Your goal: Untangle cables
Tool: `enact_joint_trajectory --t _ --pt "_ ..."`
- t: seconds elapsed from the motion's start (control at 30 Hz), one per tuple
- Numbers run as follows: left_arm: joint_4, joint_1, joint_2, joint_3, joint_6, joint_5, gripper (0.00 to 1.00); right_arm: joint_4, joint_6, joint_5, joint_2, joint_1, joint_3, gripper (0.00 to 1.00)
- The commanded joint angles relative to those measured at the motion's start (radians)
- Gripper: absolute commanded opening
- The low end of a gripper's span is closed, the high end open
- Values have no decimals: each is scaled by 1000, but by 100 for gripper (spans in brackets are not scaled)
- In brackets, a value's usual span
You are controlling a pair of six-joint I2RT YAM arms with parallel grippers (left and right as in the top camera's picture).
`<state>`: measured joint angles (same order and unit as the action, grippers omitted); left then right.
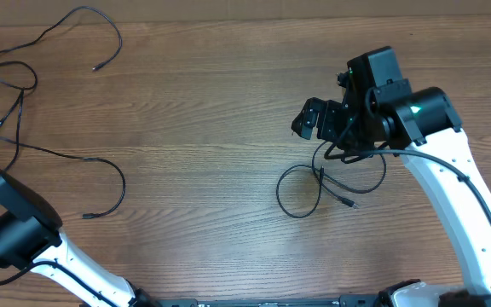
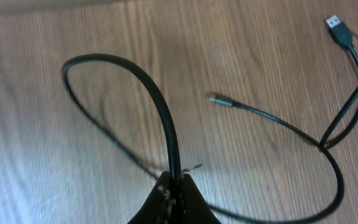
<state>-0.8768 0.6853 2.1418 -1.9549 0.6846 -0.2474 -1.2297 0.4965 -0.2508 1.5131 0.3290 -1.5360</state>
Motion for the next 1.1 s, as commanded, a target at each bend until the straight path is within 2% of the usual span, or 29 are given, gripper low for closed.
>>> enact_joint_trajectory --t 0.0,0.1,0.17,0.23,0.37,0.53,0.67,0.7,0.8,0.9,0.93,1.07 --pt "44 -1 17 -4 -93 -6 4 5 -8 14 17 -1 -6 100" --pt "133 -1 16 -5 -216 79 4 5 -8 14 27 -1 -6 100" --pt "168 -1 13 -6 -245 103 4 5 -8 15 29 -1 -6 100" --pt "182 0 6 -6 -235 59 4 4 -8 14 31 -1 -6 100" --pt "148 3 3 -6 -113 -130 4 4 -8 15 31 -1 -6 100" --pt "139 3 13 -5 -167 -136 4 10 -8 16 35 -1 -6 100" --pt "116 1 24 -3 -188 -80 7 21 -8 19 38 -1 -6 100" --pt "104 1 26 -3 -188 -61 15 21 -8 19 38 -1 -6 100" --pt "67 0 29 -3 -187 -30 54 14 -8 18 38 -1 -6 100" --pt "51 -1 29 -4 -191 -21 83 2 -8 18 38 -1 -6 100" --pt "33 -1 23 -5 -197 -22 99 -3 -8 18 38 -1 -6 100" --pt "13 -1 -5 -5 -200 -20 100 -13 -8 18 38 -1 -6 100"
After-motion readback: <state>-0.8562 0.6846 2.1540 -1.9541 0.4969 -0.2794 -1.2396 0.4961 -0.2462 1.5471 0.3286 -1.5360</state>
